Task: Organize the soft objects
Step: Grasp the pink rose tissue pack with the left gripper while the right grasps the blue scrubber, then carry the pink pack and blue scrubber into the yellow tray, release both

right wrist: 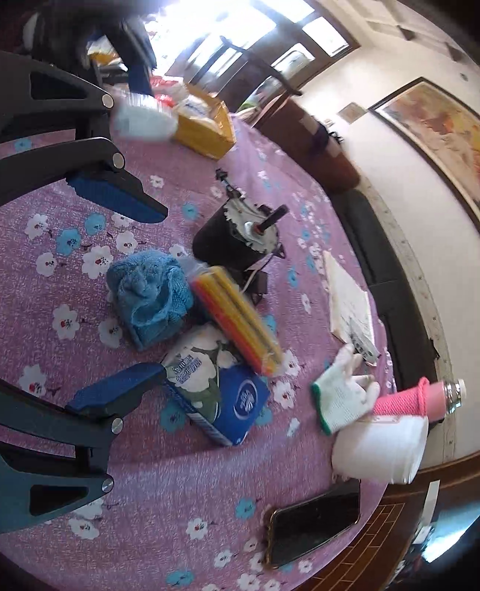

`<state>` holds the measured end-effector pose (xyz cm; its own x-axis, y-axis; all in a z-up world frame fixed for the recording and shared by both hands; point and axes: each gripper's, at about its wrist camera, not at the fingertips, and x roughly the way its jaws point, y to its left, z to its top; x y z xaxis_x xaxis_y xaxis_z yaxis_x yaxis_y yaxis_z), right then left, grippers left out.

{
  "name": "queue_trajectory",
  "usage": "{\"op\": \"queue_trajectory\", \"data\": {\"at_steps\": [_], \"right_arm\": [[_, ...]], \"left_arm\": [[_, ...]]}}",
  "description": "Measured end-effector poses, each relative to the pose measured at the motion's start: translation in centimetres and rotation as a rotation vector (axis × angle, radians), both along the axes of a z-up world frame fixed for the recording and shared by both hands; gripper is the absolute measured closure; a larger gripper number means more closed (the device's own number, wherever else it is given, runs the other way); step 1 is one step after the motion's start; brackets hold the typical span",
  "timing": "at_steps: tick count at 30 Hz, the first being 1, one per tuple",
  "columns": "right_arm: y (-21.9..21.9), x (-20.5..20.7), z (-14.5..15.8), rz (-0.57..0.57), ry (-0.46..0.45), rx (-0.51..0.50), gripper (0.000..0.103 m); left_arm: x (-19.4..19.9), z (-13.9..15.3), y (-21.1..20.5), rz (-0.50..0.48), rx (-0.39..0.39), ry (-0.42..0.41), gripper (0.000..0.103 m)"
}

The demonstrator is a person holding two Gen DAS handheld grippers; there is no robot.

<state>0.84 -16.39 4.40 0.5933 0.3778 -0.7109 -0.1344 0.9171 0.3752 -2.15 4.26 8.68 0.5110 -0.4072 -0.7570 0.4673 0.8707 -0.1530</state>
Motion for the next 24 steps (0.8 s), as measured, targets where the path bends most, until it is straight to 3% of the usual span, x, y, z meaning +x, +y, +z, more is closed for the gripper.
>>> {"op": "queue_trajectory", "data": {"at_steps": [1, 3, 6, 8, 19, 24], "right_arm": [[0.3, 0.3, -0.2, 0.0, 0.008, -0.013, 0.026], [1.2, 0.9, -0.7, 0.004, 0.034, -0.053, 0.043], [2.2, 1.0, -1.1, 0.014, 0.031, -0.104, 0.058], [3.0, 0.5, -0.7, 0.017, 0.014, -0.136, 0.062], [6.6, -4.6, 5.6, 0.111, -0.117, -0.125, 0.062], [9.9, -5.9, 7.1, 0.185, -0.134, -0.109, 0.062]], "left_arm": [[-0.6, 0.4, 0.8, 0.014, -0.016, -0.008, 0.044], [-1.9, 1.3, 3.0, 0.053, -0.064, -0.023, 0.044], [-3.7, 2.2, 6.5, 0.127, -0.117, -0.039, 0.044], [-4.7, 2.7, 9.1, 0.186, -0.144, -0.047, 0.044], [-9.9, 1.7, 23.6, 0.556, -0.157, -0.049, 0.044], [-10.3, -0.2, 25.7, 0.643, -0.098, -0.028, 0.043]]}}
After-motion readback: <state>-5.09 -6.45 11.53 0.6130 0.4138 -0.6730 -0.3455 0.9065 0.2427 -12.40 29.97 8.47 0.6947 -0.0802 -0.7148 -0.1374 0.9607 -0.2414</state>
